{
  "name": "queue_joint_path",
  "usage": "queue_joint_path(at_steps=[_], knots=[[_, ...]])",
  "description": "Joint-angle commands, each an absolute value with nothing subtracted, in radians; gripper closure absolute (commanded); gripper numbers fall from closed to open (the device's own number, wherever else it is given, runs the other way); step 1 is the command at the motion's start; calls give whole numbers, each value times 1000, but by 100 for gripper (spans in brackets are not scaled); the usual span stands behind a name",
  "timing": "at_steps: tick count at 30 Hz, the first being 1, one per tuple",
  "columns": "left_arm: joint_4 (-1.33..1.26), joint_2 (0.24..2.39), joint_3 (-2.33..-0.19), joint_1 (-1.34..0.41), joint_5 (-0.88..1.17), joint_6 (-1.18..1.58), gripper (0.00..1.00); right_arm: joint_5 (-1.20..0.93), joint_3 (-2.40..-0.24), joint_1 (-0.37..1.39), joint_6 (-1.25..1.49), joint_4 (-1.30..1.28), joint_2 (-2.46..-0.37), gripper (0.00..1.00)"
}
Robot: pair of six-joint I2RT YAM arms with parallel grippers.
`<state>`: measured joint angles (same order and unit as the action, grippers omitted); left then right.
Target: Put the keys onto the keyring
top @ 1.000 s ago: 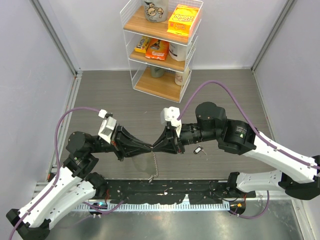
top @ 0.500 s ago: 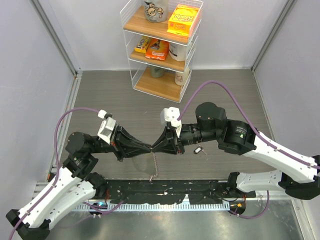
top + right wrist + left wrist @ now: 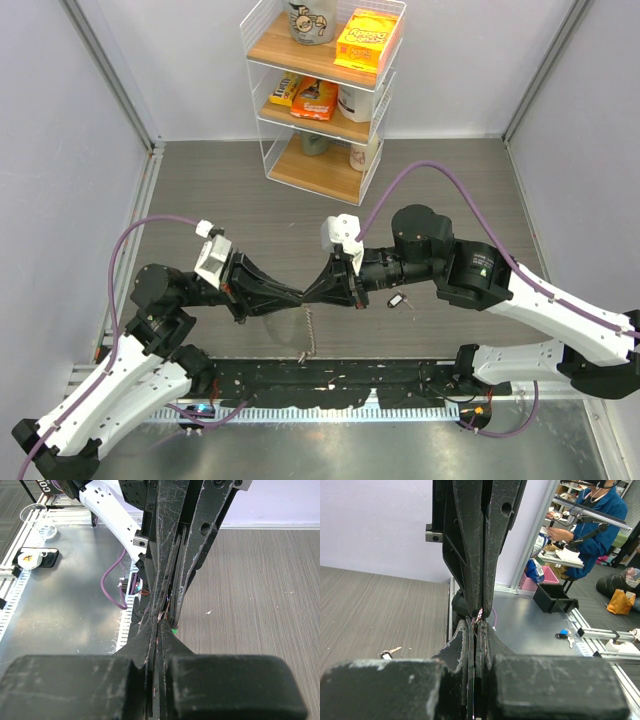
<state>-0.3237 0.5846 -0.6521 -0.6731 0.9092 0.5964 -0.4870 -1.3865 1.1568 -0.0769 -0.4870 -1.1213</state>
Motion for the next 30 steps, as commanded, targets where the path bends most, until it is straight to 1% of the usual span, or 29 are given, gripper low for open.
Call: queue_joint_path(at_steps=[1, 9, 14, 17, 22, 25, 27, 28, 30], knots=[[-391, 580, -657, -676, 914, 607, 100, -495, -1420, 1167, -71, -430, -1103, 95], [-402, 578, -660, -678, 919, 627, 99, -466, -1382, 1173, -72, -388, -1072, 94], [-411, 565, -647, -678, 897, 627, 89, -425, -1368, 1175, -51, -383, -1054, 95], [-413, 580, -661, -678, 903, 630, 87, -402, -1356, 1178, -38, -373, -1031, 95], [-414, 606, -690, -678, 916, 638, 86, -402, -1347, 1180, -32, -370, -1012, 95], [-413, 607, -695, -678, 919, 638, 90, -408, -1356, 1186, -47, -388, -1003, 95], [-410, 606, -698, -678, 911, 637, 98, -419, -1348, 1184, -55, -388, -994, 95], [-408, 607, -701, -678, 913, 638, 100, -435, -1347, 1186, -60, -388, -991, 95], [-405, 604, -698, -678, 913, 638, 100, -454, -1358, 1184, -69, -394, -994, 95]])
